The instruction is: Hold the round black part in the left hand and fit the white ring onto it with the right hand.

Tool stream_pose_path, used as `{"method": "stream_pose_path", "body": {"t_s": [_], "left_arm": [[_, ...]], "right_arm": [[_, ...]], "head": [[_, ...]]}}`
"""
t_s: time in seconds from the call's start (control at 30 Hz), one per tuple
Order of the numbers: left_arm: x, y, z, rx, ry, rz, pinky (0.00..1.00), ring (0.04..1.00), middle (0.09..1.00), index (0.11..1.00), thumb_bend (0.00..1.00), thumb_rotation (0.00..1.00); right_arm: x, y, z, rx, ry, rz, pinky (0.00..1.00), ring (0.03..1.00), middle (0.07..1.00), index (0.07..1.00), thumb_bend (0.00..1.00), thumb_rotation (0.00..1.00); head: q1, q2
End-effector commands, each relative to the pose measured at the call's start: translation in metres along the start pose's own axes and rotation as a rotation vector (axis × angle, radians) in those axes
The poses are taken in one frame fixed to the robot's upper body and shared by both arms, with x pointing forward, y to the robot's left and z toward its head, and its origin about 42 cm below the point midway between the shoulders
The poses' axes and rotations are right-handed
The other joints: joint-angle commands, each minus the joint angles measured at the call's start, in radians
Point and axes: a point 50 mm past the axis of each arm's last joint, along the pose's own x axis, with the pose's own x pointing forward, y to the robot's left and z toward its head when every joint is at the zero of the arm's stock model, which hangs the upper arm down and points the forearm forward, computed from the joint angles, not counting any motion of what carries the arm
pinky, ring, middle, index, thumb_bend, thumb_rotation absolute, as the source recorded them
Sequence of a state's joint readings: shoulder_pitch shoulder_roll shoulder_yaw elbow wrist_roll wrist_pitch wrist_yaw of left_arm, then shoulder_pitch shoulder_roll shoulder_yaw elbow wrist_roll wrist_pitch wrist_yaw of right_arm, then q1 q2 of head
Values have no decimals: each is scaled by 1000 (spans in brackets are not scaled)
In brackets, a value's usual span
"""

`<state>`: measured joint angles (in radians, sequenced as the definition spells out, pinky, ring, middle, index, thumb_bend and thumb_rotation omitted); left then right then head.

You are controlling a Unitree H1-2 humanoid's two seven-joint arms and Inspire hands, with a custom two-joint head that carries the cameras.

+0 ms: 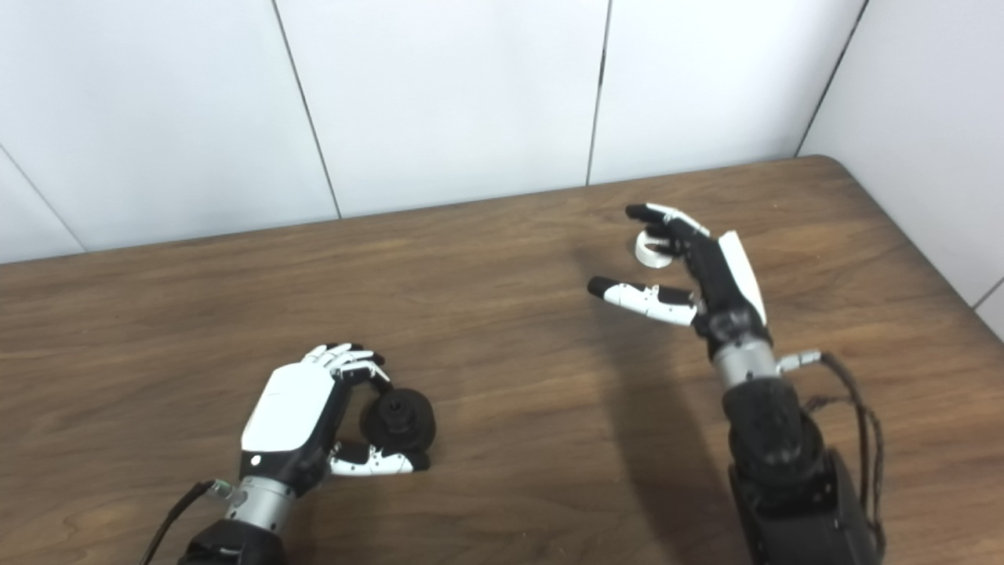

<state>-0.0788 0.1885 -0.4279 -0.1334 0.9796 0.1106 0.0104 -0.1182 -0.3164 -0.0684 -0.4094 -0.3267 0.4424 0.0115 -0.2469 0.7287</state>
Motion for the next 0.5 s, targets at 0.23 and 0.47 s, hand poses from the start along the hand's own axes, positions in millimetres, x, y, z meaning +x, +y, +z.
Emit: {"method": "stream_pose_path", "body": {"t_s": [0.23,0.47], "left_arm": [[4,9,-7,16,-13,16,913,856,769,484,524,55],[2,9,-10,15,-13,11,906,855,769,485,524,55]], "right_arm": [[49,-40,15,-349,-35,-17,908,952,913,757,811,278],[81,-49,6,-478,28,28,925,979,945,751,871,244]], "head": [[-31,-12],[-44,-18]]}}
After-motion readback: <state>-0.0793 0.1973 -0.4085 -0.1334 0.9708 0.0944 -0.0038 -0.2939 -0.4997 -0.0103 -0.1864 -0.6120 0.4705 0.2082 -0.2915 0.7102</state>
